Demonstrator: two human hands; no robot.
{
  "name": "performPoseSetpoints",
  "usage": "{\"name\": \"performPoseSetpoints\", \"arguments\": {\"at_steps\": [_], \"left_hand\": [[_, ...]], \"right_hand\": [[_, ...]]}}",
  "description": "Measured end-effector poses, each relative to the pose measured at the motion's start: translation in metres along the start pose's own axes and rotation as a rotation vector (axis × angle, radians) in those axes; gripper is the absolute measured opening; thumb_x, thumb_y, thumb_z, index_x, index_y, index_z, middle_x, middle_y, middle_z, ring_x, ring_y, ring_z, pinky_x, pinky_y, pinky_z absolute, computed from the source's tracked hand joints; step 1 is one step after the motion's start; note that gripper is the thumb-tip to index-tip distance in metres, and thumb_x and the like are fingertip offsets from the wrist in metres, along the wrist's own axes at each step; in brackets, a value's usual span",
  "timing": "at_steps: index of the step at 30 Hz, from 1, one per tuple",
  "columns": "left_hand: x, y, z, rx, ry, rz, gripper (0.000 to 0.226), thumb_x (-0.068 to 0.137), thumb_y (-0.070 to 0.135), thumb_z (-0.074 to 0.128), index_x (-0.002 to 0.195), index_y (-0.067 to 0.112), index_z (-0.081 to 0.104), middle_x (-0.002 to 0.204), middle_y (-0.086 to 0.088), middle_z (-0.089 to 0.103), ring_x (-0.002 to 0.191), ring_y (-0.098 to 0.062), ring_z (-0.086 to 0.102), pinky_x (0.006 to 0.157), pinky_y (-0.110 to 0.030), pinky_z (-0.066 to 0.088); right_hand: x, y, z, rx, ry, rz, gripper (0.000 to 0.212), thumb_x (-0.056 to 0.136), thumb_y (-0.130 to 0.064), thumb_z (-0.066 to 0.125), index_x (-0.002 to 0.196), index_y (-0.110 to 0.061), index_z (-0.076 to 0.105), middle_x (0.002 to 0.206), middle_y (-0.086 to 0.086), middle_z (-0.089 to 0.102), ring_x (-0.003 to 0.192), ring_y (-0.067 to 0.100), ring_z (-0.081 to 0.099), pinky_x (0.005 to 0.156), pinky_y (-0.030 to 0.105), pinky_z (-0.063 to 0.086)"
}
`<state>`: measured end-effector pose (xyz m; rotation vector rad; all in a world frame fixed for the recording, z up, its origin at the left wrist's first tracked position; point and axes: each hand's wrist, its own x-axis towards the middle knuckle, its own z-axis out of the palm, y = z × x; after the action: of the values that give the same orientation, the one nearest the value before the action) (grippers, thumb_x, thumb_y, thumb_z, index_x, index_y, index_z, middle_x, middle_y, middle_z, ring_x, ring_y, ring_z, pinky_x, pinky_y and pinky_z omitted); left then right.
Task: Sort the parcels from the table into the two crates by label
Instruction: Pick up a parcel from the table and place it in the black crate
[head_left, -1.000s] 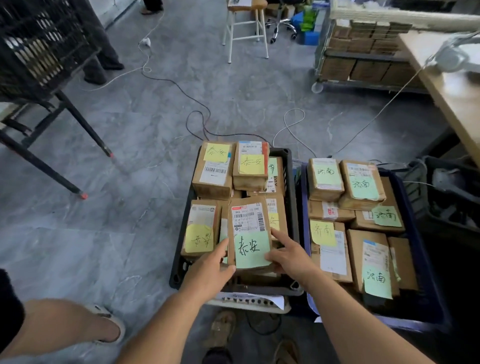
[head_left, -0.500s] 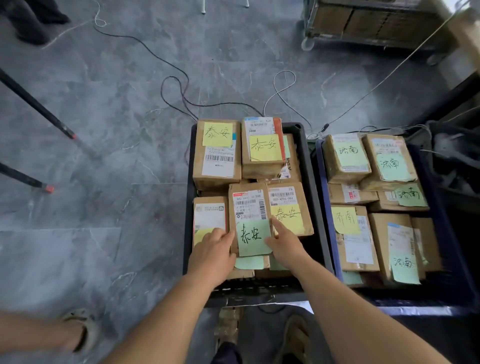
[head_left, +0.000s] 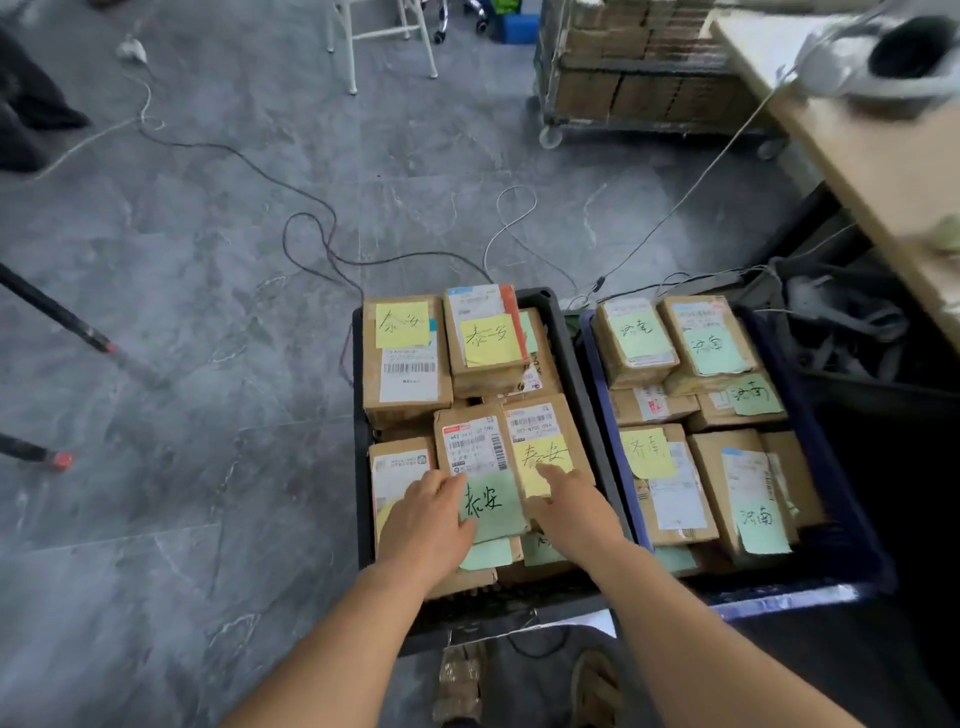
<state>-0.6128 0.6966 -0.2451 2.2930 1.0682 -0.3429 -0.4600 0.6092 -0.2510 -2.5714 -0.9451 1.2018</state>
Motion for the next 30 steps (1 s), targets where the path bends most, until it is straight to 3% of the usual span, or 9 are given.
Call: {"name": "performPoseSetpoints", "arguments": {"at_steps": [2, 4, 6, 11, 14, 18, 30], "left_hand": [[-0.002, 0.016, -0.01, 0.012, 0.018, 0.058, 0.055, 0.098, 0.036, 0.043, 0.149, 0.023, 0.026, 0.15, 0.003, 0.03, 0.135, -0.017, 0.031, 0.105, -0.031, 0.035], [-0.004, 0.036, -0.019, 0.021, 0.023, 0.124, 0.056, 0.099, 0.037, 0.042, 0.15, 0.022, 0.024, 0.152, 0.002, 0.028, 0.138, -0.017, 0.028, 0.109, -0.031, 0.031], [-0.006, 0.058, -0.025, 0.009, 0.014, 0.19, 0.058, 0.099, 0.038, 0.042, 0.151, 0.022, 0.022, 0.153, 0.003, 0.026, 0.14, -0.018, 0.026, 0.11, -0.032, 0.03], [-0.007, 0.115, -0.041, 0.003, 0.009, 0.326, 0.059, 0.099, 0.038, 0.042, 0.152, 0.025, 0.018, 0.155, 0.003, 0.027, 0.14, -0.02, 0.029, 0.104, -0.035, 0.036], [-0.011, 0.15, -0.049, 0.03, 0.039, 0.4, 0.054, 0.099, 0.041, 0.041, 0.148, 0.023, 0.026, 0.149, 0.001, 0.038, 0.135, -0.021, 0.036, 0.1, -0.036, 0.04], [-0.017, 0.197, -0.049, 0.099, 0.096, 0.526, 0.053, 0.098, 0.045, 0.04, 0.145, 0.022, 0.033, 0.145, 0.002, 0.043, 0.131, -0.02, 0.04, 0.1, -0.033, 0.039], [-0.104, 0.39, 0.033, 0.238, 0.106, 0.864, 0.052, 0.094, 0.048, 0.046, 0.138, 0.021, 0.044, 0.139, 0.001, 0.048, 0.128, -0.02, 0.042, 0.105, -0.033, 0.035]], "right_hand": [[-0.021, 0.002, -0.019, -0.077, 0.069, -0.004, 0.052, 0.102, -0.028, 0.041, 0.152, -0.026, 0.03, 0.151, 0.007, 0.034, 0.111, 0.024, 0.058, 0.078, 0.031, 0.05], [-0.041, 0.006, -0.038, -0.118, 0.155, 0.013, 0.046, 0.102, -0.03, 0.041, 0.147, -0.024, 0.038, 0.144, 0.005, 0.039, 0.112, 0.024, 0.055, 0.087, 0.035, 0.05], [-0.059, 0.012, -0.057, -0.131, 0.225, 0.035, 0.039, 0.101, -0.03, 0.04, 0.139, -0.021, 0.044, 0.135, 0.006, 0.044, 0.107, 0.024, 0.053, 0.086, 0.035, 0.049], [-0.103, 0.034, -0.098, -0.16, 0.375, 0.094, 0.044, 0.102, -0.03, 0.039, 0.145, -0.02, 0.04, 0.141, 0.006, 0.041, 0.118, 0.026, 0.05, 0.083, 0.033, 0.045], [-0.131, 0.052, -0.117, -0.178, 0.483, 0.14, 0.04, 0.102, -0.031, 0.039, 0.14, -0.021, 0.044, 0.136, 0.003, 0.044, 0.116, 0.023, 0.05, 0.075, 0.031, 0.041], [-0.171, 0.086, -0.14, -0.178, 0.642, 0.189, 0.037, 0.101, -0.034, 0.04, 0.134, -0.02, 0.049, 0.129, 0.002, 0.047, 0.115, 0.022, 0.049, 0.076, 0.031, 0.041], [-0.325, 0.256, -0.153, 0.009, 0.923, 0.427, 0.04, 0.1, -0.038, 0.044, 0.136, -0.021, 0.05, 0.132, 0.003, 0.05, 0.119, 0.024, 0.052, 0.09, 0.037, 0.049]]}}
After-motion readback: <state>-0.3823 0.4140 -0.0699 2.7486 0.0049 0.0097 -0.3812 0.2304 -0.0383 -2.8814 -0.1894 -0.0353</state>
